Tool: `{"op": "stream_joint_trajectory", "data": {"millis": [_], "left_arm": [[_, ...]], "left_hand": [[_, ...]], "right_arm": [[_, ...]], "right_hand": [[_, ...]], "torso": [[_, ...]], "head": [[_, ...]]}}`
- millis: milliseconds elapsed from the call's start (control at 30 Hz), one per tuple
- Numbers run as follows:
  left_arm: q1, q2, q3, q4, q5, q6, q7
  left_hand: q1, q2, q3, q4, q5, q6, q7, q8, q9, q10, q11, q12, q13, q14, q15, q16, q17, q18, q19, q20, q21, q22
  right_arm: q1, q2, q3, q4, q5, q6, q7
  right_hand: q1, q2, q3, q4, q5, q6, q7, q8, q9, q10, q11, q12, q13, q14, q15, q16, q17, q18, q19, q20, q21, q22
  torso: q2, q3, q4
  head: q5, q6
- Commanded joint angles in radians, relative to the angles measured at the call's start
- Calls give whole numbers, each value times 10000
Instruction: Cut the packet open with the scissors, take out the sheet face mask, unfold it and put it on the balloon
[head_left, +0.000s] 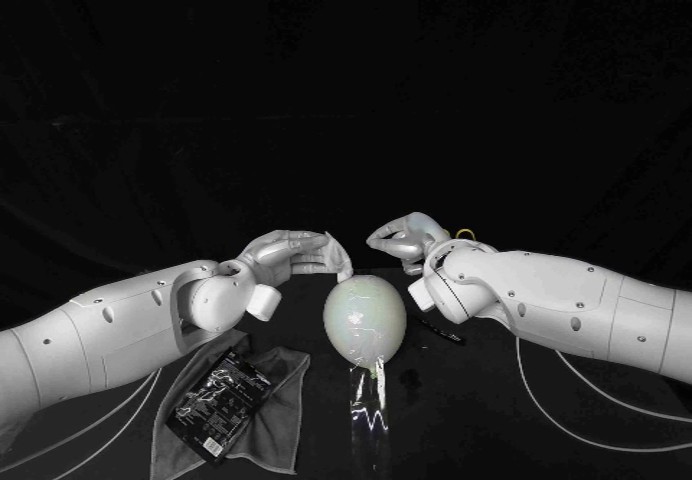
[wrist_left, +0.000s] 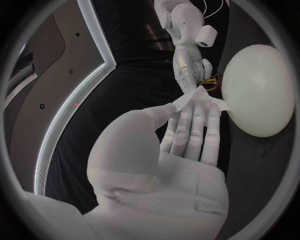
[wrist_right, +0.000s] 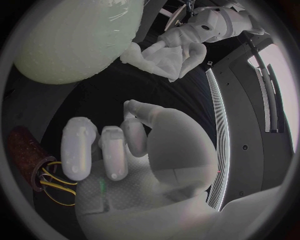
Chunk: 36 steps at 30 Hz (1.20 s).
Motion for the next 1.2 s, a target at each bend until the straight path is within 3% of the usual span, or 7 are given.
{"op": "stream_joint_trajectory", "data": {"millis": [33, 333, 667, 967, 1200], "left_arm": [[41, 35, 42, -72, 173, -129, 313], [364, 88, 78, -252, 237, -318, 67], [586, 58, 81, -190, 76, -722, -351], [636, -11, 80, -42, -134, -722, -599], [658, -75, 78, 34, -209, -729, -686]], "left_hand": [[33, 143, -87, 23, 42, 13, -66, -25, 825, 126, -38, -74, -13, 320, -79, 71, -26, 142, 280, -107, 186, 75], [108, 265, -463, -81, 40, 42, -211, -140, 829, 626, -283, -160, 21, 2499, -608, 594, 170, 129, 1790, -920, 1323, 590], [102, 203, -619, -124, 40, 168, -336, -184, 820, 1097, -442, -48, 45, 2962, -775, 667, 264, 109, 2005, -1104, 1615, 737], [90, 189, -656, -125, 39, 234, -366, -208, 812, 1185, -473, -63, 28, 3063, -807, 663, 295, 98, 2029, -1151, 1712, 790], [75, 205, -732, -113, 40, 278, -433, -278, 791, 1532, -571, 37, 52, 3366, -909, 801, 411, 105, 2173, -1244, 1936, 906]], "right_arm": [[11, -86, 6, 67, -36, 190, 1121], [14, -419, 1, 617, -1120, 32, 2568], [-58, -536, -16, 1114, -3904, -451, 3566], [-160, -317, -22, 970, -5059, -1108, 3523], [-189, -150, -22, 854, -5457, -1102, 3311]], "right_hand": [[50, -174, -134, -29, 47, -83, 29, -94, -58, 17, 95, -56, 782, 909, 70, -65, 2107, 39, 9, 98, -35, 1971], [214, -388, -525, -270, 54, 85, 50, -247, -178, 2, 124, 36, 845, 929, 116, -15, 2191, 10, 92, 192, 151, 2028], [455, -616, -727, -533, 57, 133, 81, -494, -356, 81, 139, 244, 970, 967, 124, 66, 2326, -22, 170, 213, 319, 2077], [595, -615, -740, -628, 51, 128, 127, -685, -496, 106, 175, 303, 1003, 978, 156, 92, 2371, -28, 183, 238, 351, 2086], [644, -638, -756, -678, 45, 123, 156, -793, -577, 120, 198, 337, 1021, 980, 173, 96, 2376, -30, 186, 252, 360, 2088]], "torso": [[-4, -1, -5], [-8, 5, -9], [-5, -1, 1], [13, 1, 20], [1, -6, 17]], "head": [[13, -4], [61, -4], [97, 34], [111, 64], [125, 47]]}}
